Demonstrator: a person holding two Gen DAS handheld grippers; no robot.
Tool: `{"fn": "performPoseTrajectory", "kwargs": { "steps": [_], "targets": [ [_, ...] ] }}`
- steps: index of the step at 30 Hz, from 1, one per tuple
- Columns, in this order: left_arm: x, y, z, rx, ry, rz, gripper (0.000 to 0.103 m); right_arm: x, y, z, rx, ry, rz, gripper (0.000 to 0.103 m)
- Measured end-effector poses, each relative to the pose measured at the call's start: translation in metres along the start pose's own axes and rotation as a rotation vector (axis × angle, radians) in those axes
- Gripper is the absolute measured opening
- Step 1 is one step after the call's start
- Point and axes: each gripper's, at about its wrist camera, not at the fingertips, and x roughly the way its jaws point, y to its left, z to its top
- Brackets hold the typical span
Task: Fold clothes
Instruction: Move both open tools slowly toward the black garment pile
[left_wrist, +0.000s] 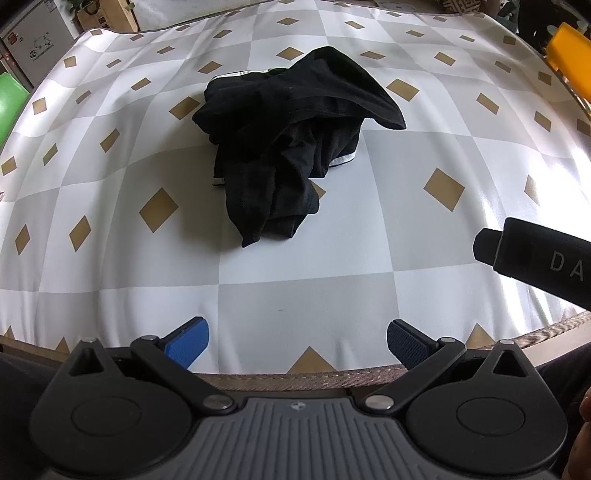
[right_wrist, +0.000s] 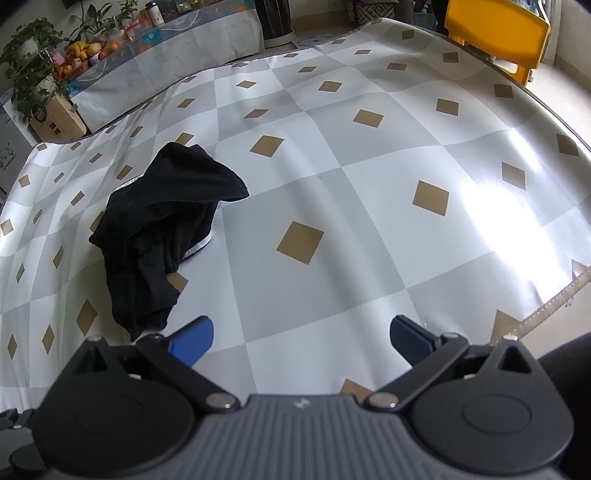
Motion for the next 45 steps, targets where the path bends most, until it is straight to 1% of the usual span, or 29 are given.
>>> {"fn": "performPoseTrajectory", "kwargs": {
  "steps": [10,30,45],
  "targets": [
    [-0.001,-0.003,0.001,0.006,-0.003,-0.002,0.103,0.002,0.0,0.0,0.006,0.02,-0.001,0.102],
    [0.003,-0.012,0.0,0.026,0.016,0.006,0.103,0.013,-0.002,-0.002,0.032,0.085,0.002,0.102],
    [0.006,-0.014,0.001,0.028,0.023,0.007,0.103,0.016,-0.001,-0.002,0.032,0.102,0.005,0.102]
  ]
}}
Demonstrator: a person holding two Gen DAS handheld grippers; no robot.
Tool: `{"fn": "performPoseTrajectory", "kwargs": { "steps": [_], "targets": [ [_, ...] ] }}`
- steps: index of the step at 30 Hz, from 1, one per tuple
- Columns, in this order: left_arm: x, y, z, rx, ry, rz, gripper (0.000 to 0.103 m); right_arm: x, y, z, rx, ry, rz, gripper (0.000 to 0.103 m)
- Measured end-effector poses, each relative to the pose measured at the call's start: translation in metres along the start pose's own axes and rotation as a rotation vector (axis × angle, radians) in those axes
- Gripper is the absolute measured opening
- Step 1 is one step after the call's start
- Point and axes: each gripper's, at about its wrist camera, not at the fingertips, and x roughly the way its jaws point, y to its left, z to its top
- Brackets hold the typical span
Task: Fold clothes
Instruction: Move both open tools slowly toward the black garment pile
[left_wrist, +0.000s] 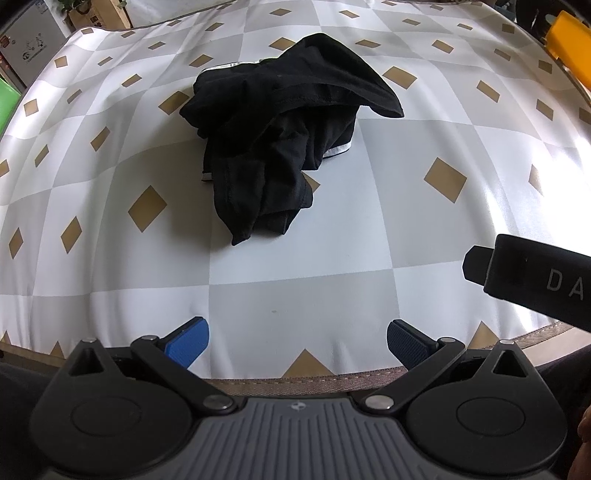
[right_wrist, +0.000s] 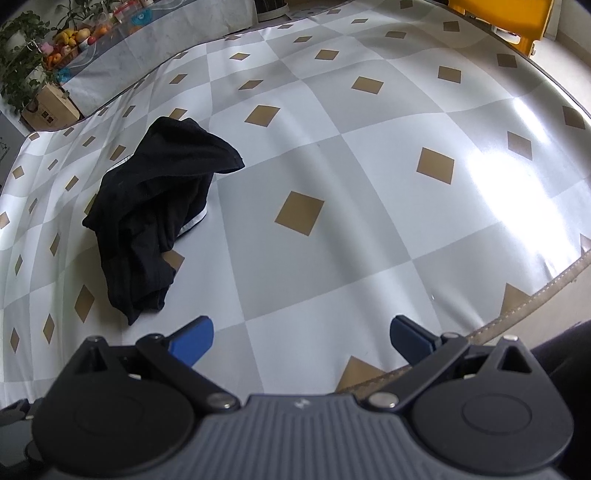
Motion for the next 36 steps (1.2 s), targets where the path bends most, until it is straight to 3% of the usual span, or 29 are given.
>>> {"fn": "performPoseTrajectory", "kwargs": {
  "steps": [27,36],
  "targets": [
    [0.0,-0.0071,-0.0013,0.02,0.012,0.02,0.103,0.0019,0.0006,-0.002,0.001,0.008,-0.007,0.102],
    [-0.0013,-0.0054,-0.0028,0.027,0.01,0.053,0.103,0.0028,0.0052,-0.0016,-0.038,-0.031,-0.038,0.102]
  ]
}}
